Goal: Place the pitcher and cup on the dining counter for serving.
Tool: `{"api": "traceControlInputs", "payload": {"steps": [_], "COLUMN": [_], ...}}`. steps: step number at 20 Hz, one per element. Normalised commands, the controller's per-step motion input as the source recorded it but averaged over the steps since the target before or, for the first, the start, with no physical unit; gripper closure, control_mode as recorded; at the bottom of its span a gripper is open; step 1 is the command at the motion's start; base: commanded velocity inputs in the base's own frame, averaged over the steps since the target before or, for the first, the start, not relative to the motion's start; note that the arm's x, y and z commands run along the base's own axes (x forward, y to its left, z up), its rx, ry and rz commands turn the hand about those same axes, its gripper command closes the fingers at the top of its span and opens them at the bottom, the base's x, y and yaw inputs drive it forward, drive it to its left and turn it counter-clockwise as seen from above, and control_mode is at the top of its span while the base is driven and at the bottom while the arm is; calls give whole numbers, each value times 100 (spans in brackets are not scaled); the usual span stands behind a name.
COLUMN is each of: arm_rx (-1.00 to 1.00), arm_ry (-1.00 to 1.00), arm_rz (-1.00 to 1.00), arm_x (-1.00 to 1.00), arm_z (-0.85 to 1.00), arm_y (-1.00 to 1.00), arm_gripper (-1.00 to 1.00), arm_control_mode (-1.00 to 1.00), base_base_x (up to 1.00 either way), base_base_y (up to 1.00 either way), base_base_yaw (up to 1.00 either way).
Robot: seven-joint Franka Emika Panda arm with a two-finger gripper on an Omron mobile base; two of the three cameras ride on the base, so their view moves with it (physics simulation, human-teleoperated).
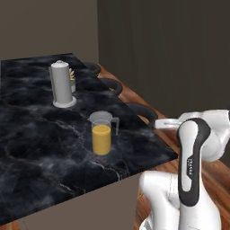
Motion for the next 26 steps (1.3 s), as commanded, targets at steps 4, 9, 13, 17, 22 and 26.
{"api": "traceControlInputs", "payload": {"steps": [4,9,13,17,22,26], "arm_rx": [-26,-23,-1,0,0,0], "arm_ry": [63,54,0,0,-2,-1], "arm_rz": [-48,-36,-3,1,3,0], "arm_x": [-5,0,1,0,-12,-3], "arm_z": [38,30,0,-4,-4,0], "arm_y": [-2,0,0,-1,-5,0], "arm_gripper": [-100,-100,-100,-100,-100,-100], "arm_control_mode": [-100,-100,-100,-100,-100,-100], "base_base_x": [0,0,0,0,0,0], "base_base_y": [0,0,0,0,0,0], "base_base_yaw": [0,0,0,0,0,0]}}
